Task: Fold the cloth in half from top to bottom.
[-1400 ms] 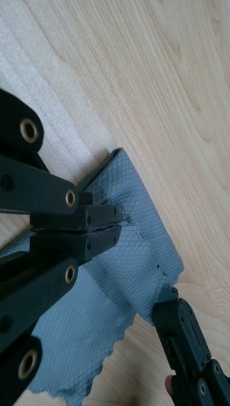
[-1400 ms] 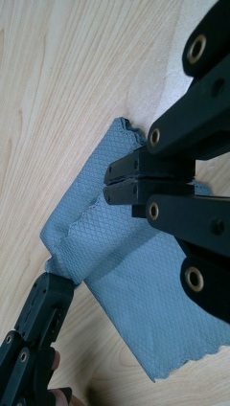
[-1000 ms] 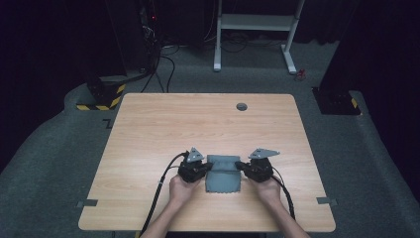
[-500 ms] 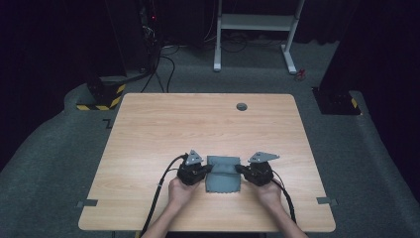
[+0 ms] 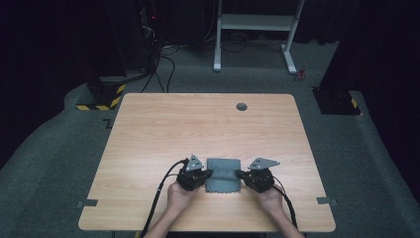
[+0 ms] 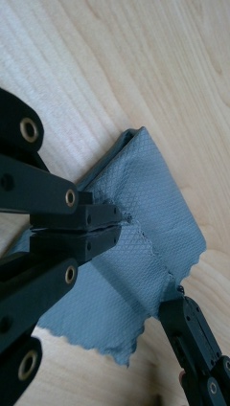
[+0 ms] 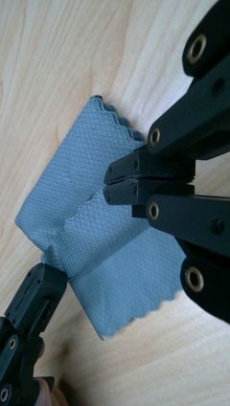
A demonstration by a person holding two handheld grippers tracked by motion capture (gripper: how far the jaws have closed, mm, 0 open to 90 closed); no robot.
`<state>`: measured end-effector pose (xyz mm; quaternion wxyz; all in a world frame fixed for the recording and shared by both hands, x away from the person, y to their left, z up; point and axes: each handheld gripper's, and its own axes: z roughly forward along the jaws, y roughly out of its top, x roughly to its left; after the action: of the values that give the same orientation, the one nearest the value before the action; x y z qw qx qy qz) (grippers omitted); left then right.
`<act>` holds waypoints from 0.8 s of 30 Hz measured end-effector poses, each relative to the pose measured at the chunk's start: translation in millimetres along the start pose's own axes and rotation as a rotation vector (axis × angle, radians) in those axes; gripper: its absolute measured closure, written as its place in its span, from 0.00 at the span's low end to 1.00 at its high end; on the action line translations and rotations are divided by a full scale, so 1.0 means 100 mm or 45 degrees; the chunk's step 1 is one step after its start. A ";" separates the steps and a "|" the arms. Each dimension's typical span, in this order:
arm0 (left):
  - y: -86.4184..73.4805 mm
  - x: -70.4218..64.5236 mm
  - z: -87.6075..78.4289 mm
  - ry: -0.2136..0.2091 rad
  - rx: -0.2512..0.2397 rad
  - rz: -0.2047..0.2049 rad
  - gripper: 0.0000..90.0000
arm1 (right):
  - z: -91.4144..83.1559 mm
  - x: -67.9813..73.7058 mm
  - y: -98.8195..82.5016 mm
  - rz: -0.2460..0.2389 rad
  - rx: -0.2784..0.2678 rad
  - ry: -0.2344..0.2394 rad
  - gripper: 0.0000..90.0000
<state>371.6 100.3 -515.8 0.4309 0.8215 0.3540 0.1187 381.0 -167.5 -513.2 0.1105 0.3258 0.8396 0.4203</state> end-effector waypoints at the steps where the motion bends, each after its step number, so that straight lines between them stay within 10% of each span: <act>1: 0.00 -0.01 -0.01 -0.002 0.001 -0.002 0.98 | -0.01 0.01 -0.01 -0.006 -0.001 0.000 0.99; 24: -0.10 -0.11 -0.06 -0.011 0.014 0.026 0.98 | -0.06 0.14 -0.12 -0.046 0.014 0.000 0.98</act>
<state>356.2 100.6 -519.4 0.4269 0.8279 0.3443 0.1175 361.8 -167.1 -518.1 0.1164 0.3111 0.8478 0.4135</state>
